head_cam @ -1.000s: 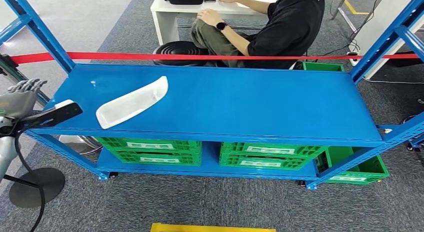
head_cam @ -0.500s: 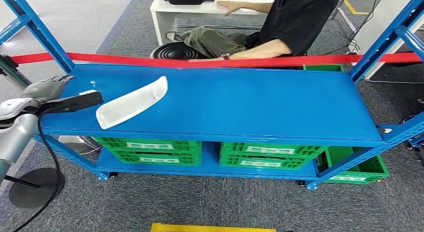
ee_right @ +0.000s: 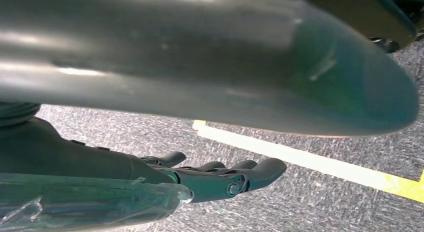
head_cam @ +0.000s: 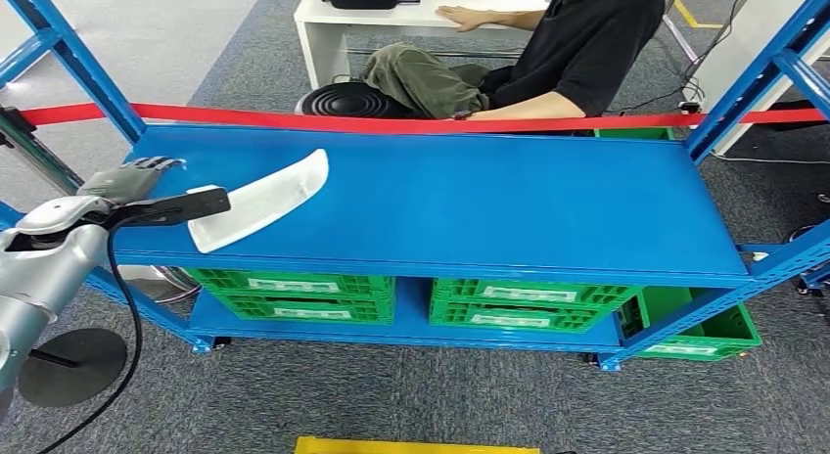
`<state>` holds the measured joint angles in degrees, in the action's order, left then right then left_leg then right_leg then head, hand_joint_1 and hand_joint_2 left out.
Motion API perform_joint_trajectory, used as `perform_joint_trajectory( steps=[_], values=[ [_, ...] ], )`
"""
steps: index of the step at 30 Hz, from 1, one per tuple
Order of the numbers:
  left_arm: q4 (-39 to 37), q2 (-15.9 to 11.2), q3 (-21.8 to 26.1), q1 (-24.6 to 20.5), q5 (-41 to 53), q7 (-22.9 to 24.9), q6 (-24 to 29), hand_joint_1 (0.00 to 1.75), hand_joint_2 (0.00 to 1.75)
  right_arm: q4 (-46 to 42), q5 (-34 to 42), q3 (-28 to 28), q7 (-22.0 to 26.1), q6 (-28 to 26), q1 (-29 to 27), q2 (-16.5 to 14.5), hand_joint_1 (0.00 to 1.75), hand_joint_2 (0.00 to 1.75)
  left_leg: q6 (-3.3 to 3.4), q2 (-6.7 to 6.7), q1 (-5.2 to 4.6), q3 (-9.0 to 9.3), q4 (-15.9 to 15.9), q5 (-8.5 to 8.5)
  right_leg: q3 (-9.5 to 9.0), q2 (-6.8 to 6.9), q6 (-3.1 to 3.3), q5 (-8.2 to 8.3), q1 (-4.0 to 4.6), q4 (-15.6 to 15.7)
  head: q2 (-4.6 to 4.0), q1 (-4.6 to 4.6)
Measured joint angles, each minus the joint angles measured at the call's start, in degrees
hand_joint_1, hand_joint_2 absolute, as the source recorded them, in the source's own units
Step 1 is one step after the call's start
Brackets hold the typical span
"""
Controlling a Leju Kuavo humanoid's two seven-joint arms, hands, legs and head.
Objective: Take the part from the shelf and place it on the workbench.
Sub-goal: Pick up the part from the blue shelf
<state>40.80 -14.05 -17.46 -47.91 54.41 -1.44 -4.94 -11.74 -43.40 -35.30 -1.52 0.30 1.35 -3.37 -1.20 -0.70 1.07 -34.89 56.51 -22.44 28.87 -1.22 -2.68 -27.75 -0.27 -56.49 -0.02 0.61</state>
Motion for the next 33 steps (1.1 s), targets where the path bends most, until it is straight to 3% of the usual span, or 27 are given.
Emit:
perform_joint_trajectory(
  steps=[10,17,33],
  values=[
    [-3.1,5.9,-2.0,-0.1,1.0,0.0,0.8,0.0,1.75,0.0,-1.5,-0.4,0.0,0.3,0.1,0.0,0.0,0.0,0.03,-0.03,-0.06,0.01,0.0,0.02,-0.05,0.01,-0.04,0.03,-0.05,0.0,0.0,0.0],
    [-4.5,9.2,-3.4,0.4,2.5,2.7,4.1,0.0,1.75,0.0,-2.2,-0.4,-0.3,0.2,0.1,0.0,0.0,0.0,0.03,-0.03,-0.06,0.01,0.0,0.02,-0.07,0.02,-0.04,0.03,-0.04,0.0,0.0,0.0],
    [-5.6,11.1,-3.9,1.3,2.8,2.9,5.1,0.0,1.75,0.0,-3.0,-1.3,-0.5,0.2,0.1,0.0,0.0,0.0,0.03,-0.03,-0.06,0.01,0.0,0.02,-0.08,0.02,-0.04,0.03,-0.04,0.0,0.0,0.0]
  ],
)
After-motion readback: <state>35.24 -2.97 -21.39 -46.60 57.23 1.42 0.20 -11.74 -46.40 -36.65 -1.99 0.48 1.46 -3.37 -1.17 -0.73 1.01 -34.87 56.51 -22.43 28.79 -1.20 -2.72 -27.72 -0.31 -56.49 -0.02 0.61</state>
